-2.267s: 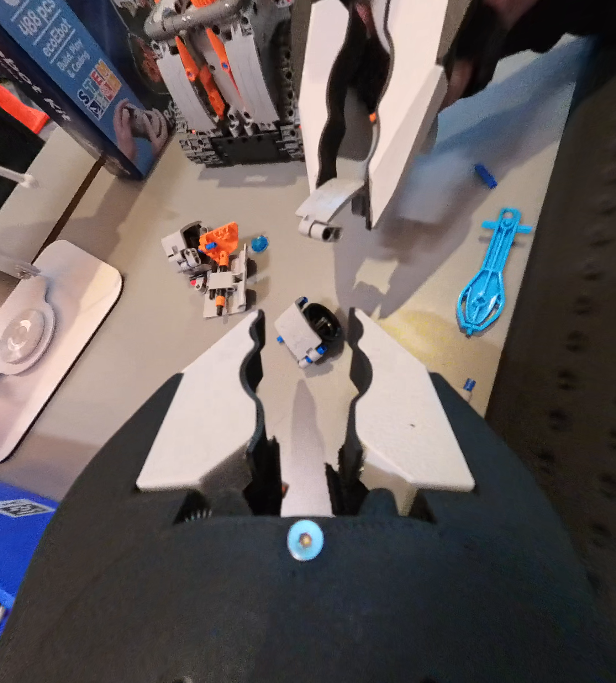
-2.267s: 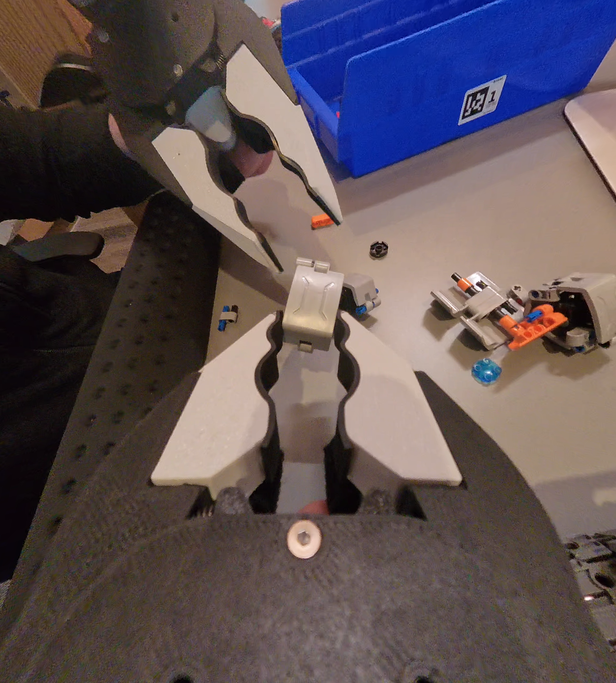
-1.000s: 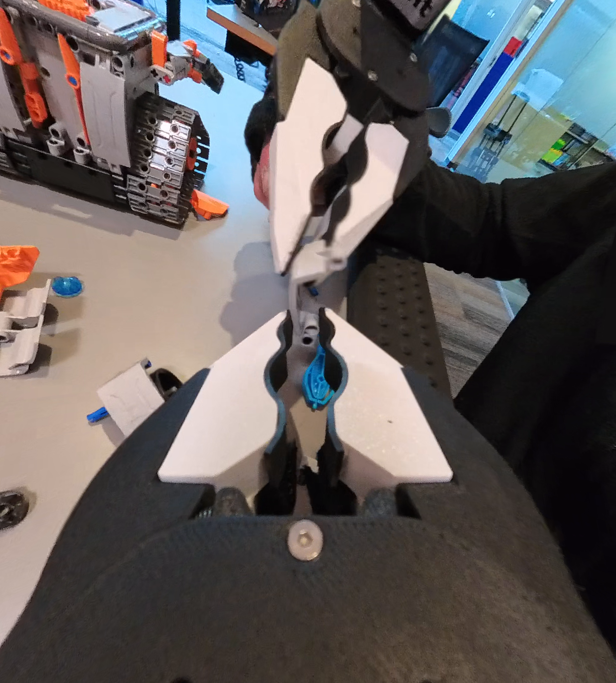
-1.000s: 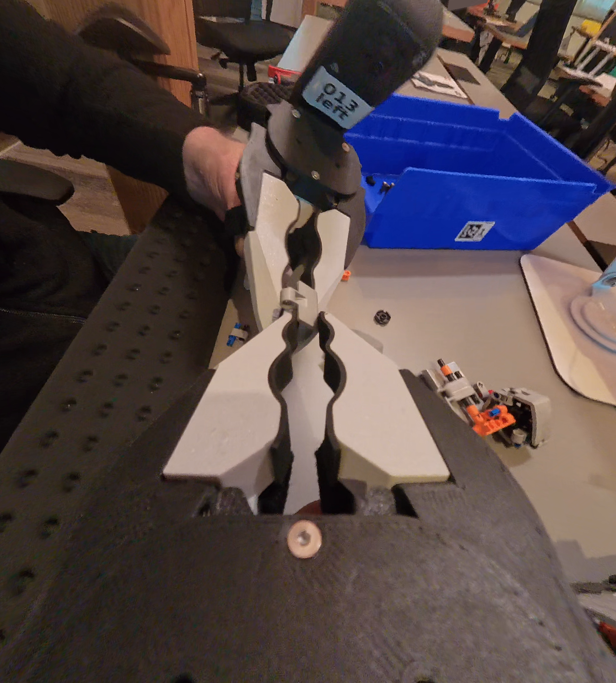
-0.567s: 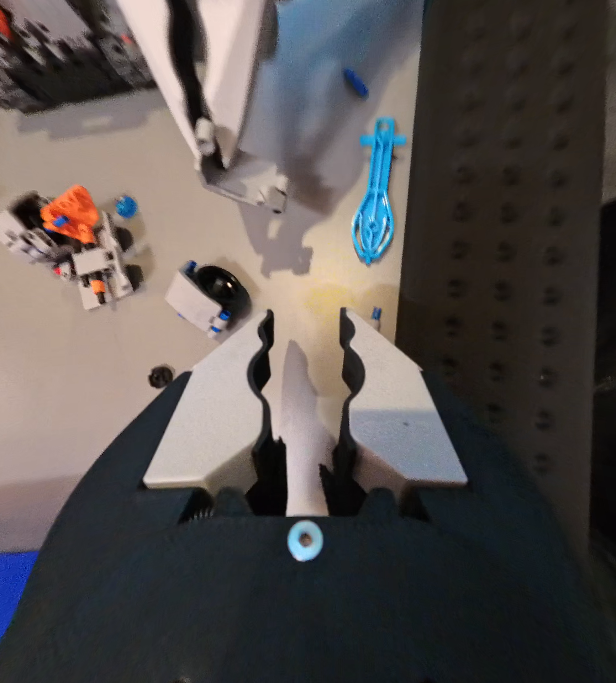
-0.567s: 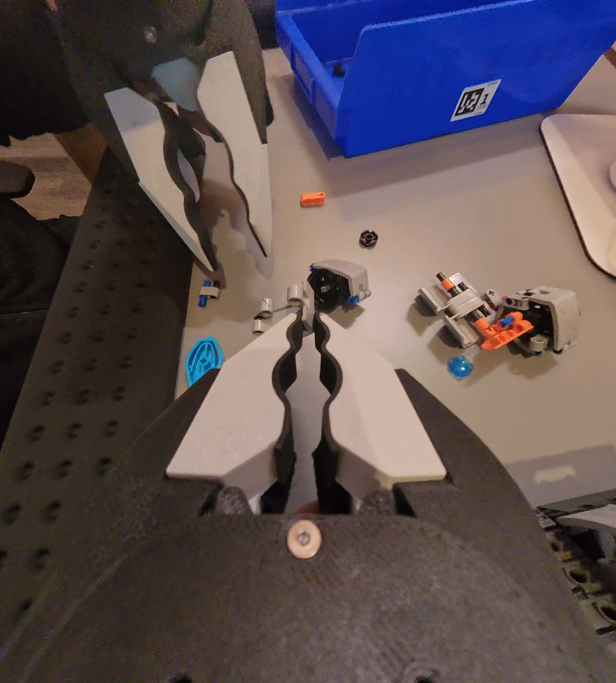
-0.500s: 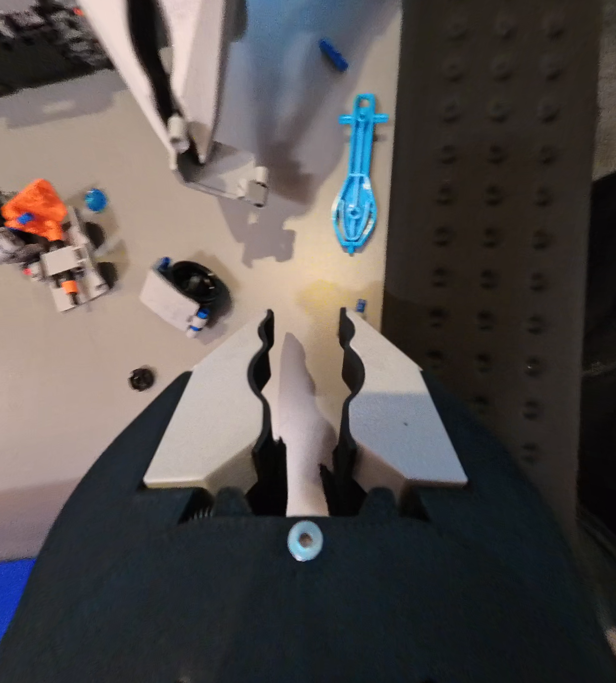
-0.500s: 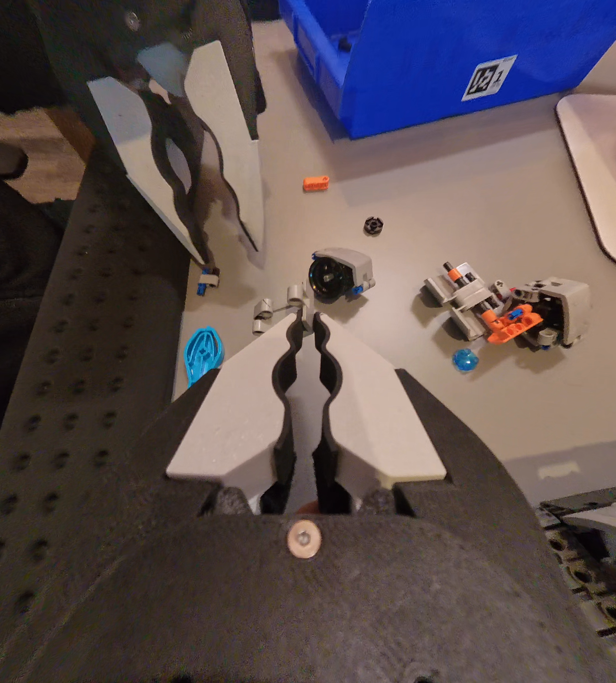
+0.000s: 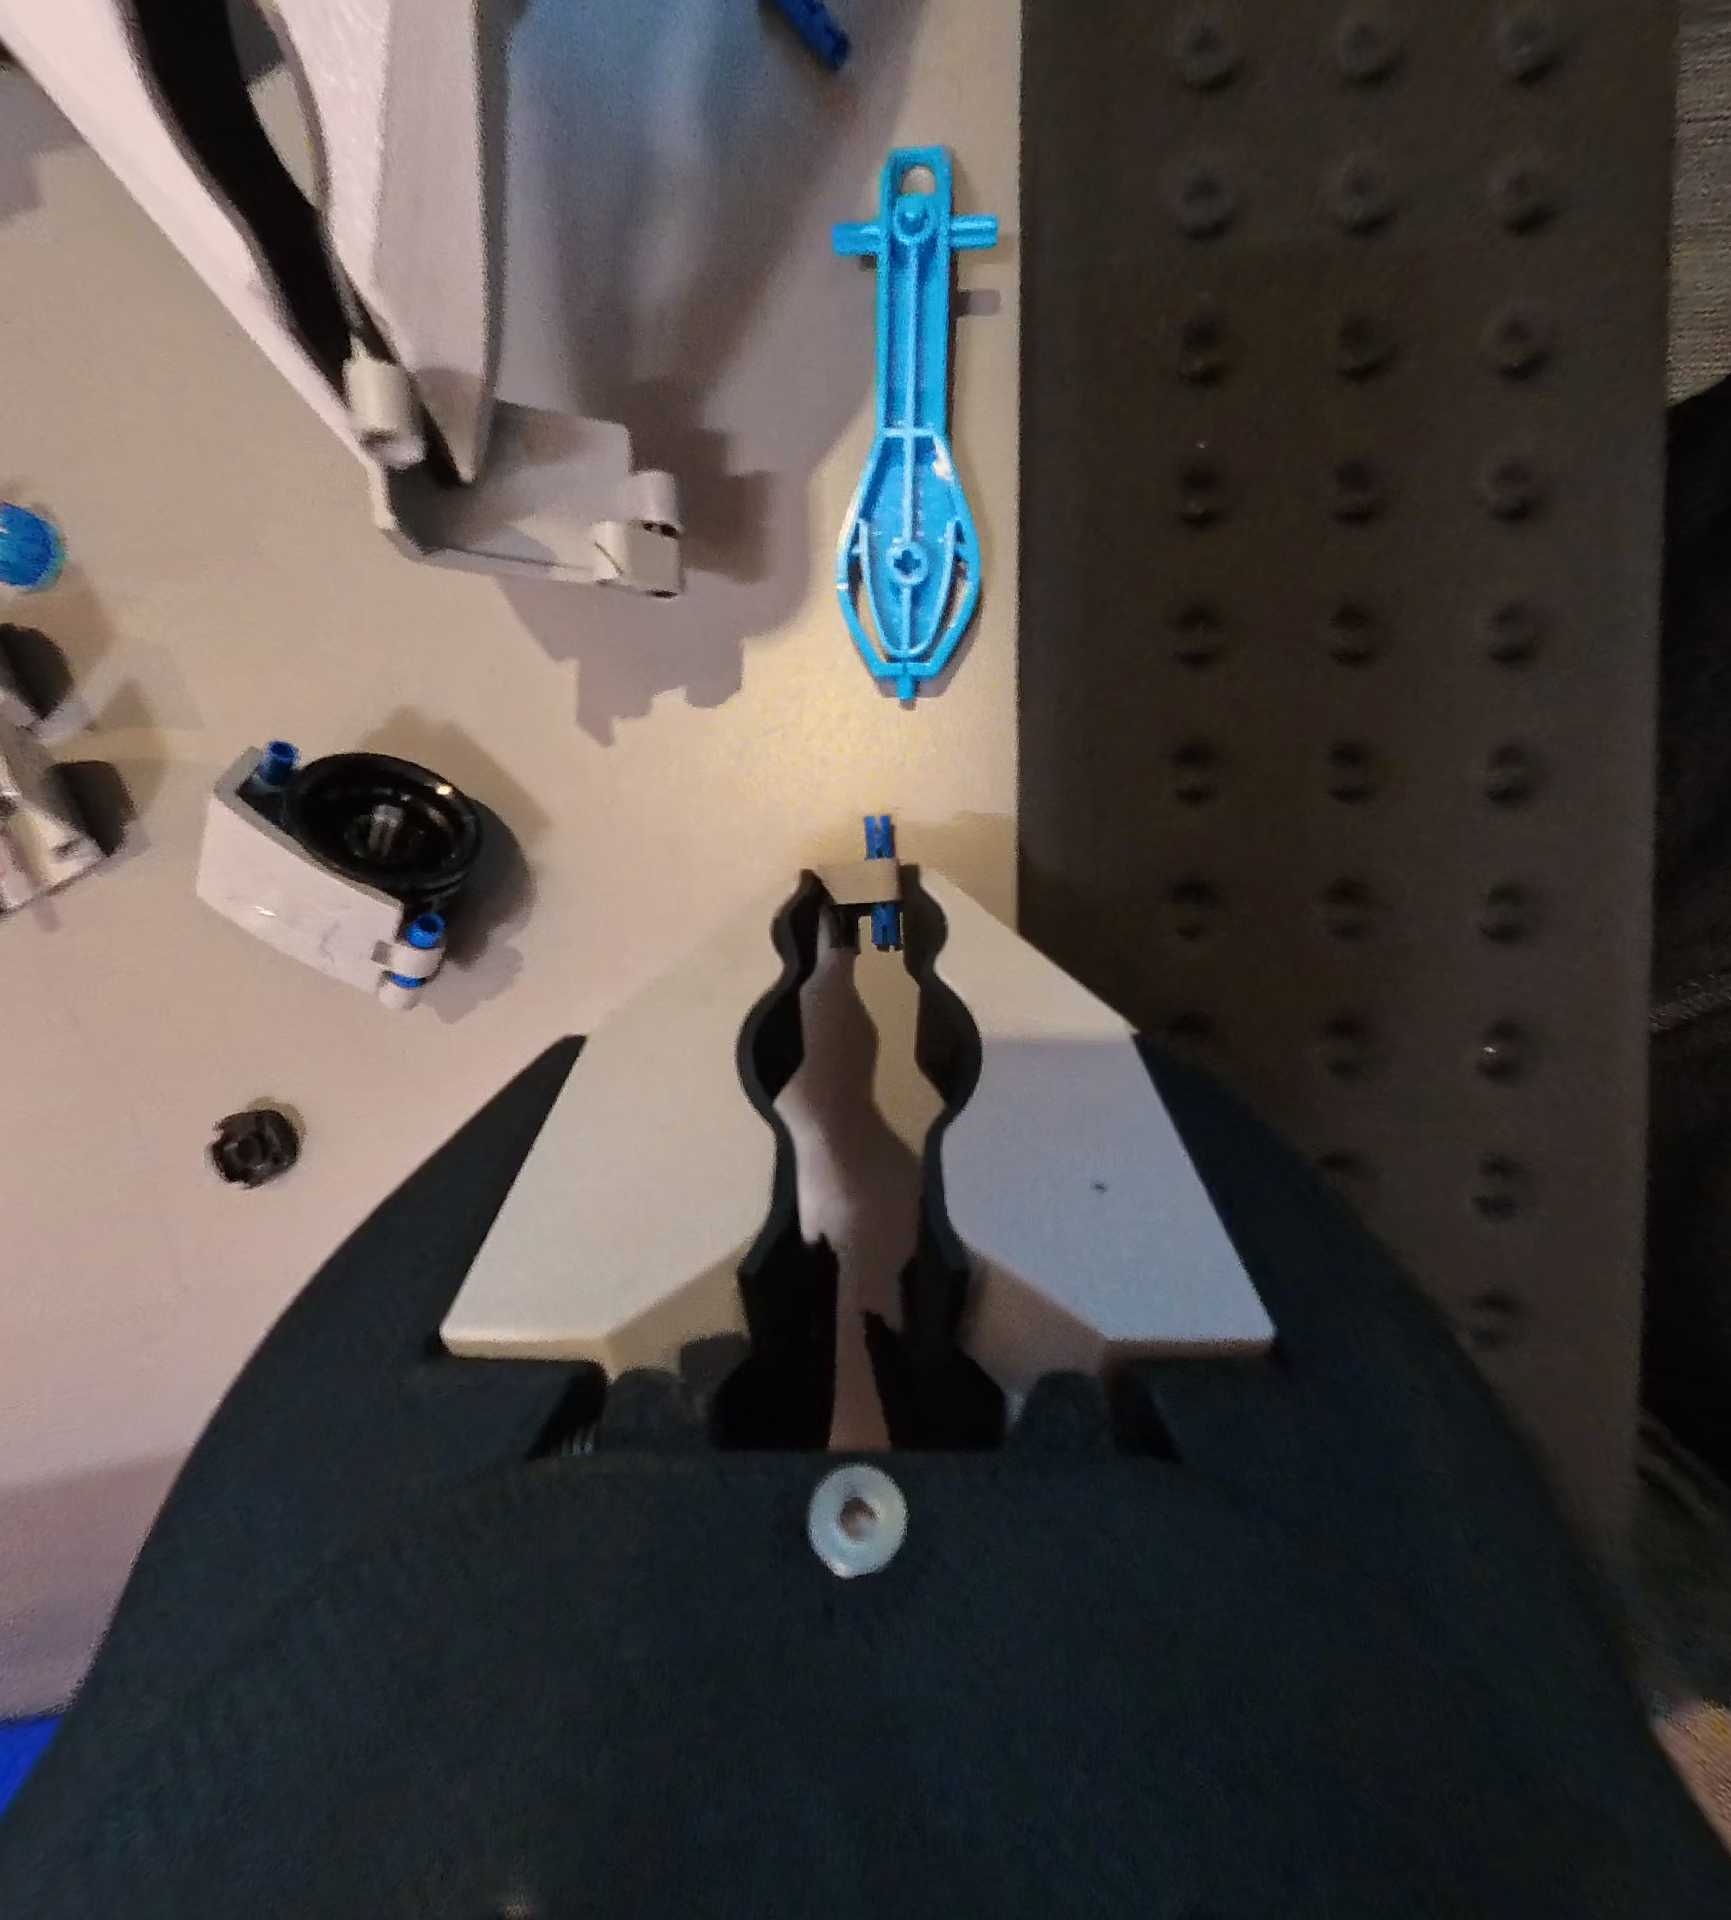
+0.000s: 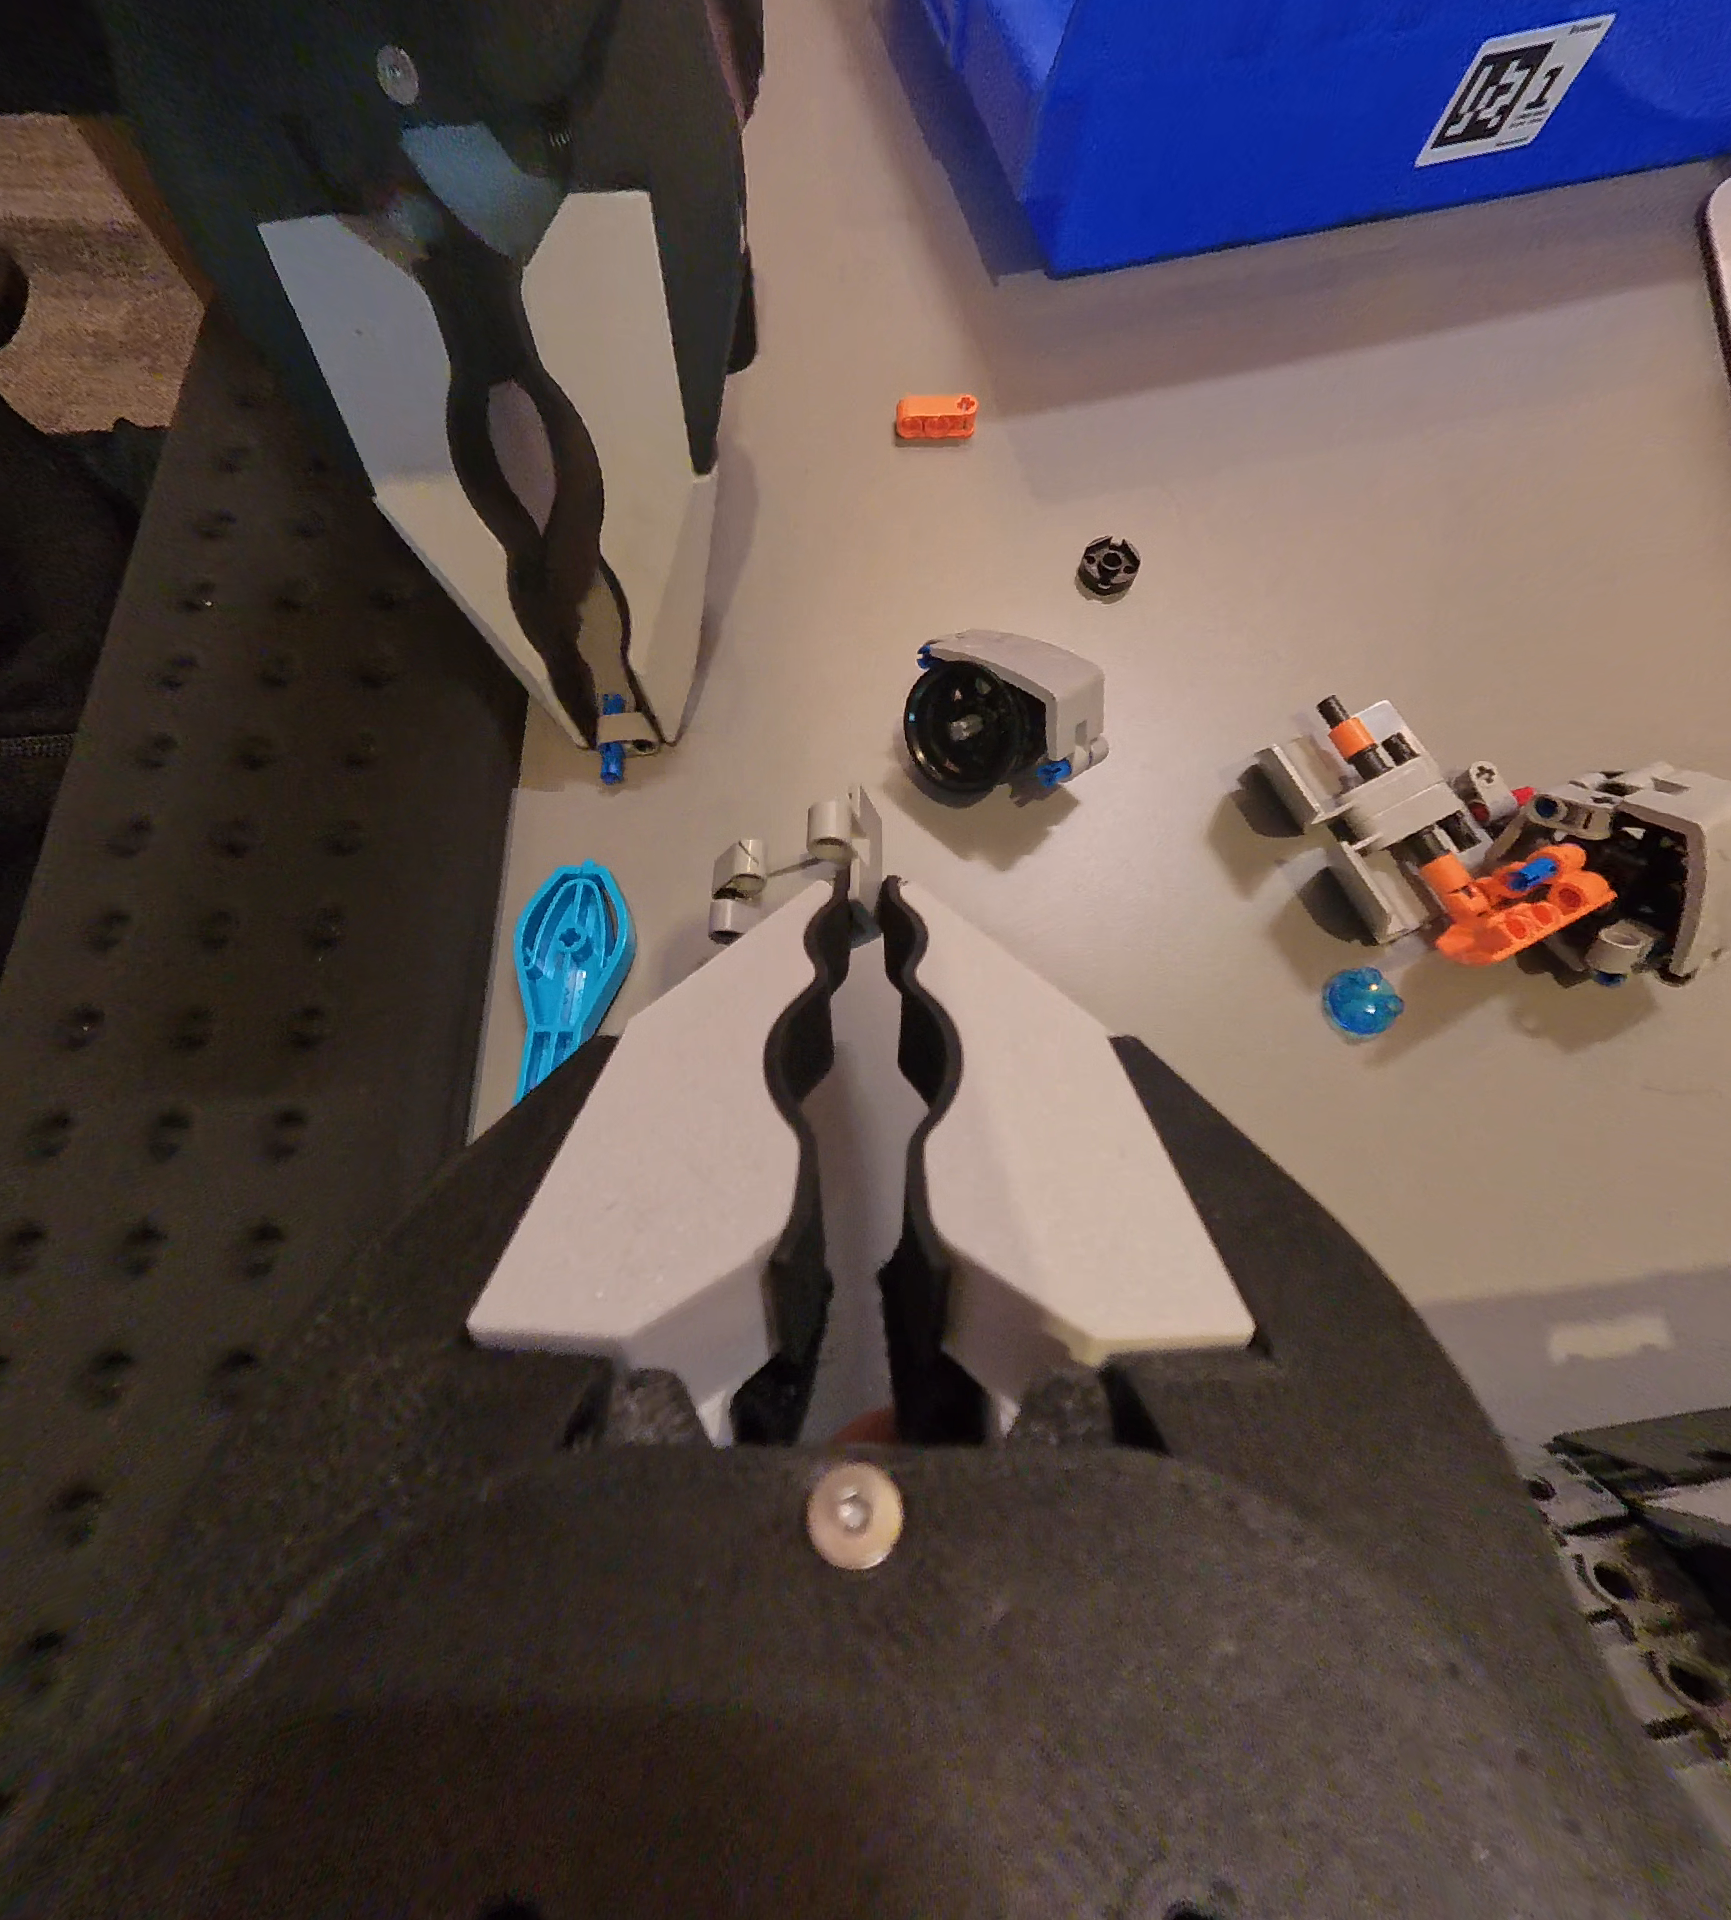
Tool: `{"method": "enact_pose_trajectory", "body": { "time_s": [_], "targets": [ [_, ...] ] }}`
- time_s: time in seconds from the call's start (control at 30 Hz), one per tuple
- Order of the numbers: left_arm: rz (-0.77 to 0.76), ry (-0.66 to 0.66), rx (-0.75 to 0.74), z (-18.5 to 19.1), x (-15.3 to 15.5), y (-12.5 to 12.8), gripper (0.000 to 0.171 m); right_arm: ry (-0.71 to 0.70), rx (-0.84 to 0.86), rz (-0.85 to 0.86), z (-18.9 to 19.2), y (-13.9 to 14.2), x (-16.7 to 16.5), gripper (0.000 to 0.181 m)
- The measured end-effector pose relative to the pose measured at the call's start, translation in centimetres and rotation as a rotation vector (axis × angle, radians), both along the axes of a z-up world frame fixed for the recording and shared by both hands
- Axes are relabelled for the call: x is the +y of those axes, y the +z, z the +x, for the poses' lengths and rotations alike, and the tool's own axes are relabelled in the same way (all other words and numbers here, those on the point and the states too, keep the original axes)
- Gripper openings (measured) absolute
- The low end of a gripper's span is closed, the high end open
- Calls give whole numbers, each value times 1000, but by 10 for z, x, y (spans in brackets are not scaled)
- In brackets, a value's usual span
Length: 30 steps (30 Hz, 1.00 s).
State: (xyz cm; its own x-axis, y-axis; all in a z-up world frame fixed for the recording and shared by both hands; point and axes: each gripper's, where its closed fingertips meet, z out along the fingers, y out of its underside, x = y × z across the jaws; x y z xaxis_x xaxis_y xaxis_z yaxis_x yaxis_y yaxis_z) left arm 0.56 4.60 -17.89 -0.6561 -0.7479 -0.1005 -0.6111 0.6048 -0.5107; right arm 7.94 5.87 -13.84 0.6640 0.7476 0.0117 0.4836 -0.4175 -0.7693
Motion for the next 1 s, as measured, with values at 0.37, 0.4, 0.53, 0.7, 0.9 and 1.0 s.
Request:
{"method": "enact_pose_trajectory", "body": {
  "time_s": [0.37, 0.4, 0.53, 0.7, 0.9, 1.0],
  "targets": [
    [228, 39, -286, 27, 15, 24, 13, 27, 73, -43, -7, -2, -2, 2],
    [241, 38, -305, 29, 15, 25, 14, 29, 76, -47, -7, -2, -3, 2],
    [250, 40, -365, 37, 13, 30, 14, 26, 68, -62, -6, -6, -3, 2],
    [271, 36, -395, 44, 13, 33, 13, 30, 58, -69, -7, -8, -4, 2],
    [273, 37, -431, 50, 11, 34, 13, 35, 43, -79, -7, -12, -5, 2],
    [301, 31, -481, 52, 10, 41, 13, 42, 59, -86, -8, -11, -6, 2]
  ]
}}
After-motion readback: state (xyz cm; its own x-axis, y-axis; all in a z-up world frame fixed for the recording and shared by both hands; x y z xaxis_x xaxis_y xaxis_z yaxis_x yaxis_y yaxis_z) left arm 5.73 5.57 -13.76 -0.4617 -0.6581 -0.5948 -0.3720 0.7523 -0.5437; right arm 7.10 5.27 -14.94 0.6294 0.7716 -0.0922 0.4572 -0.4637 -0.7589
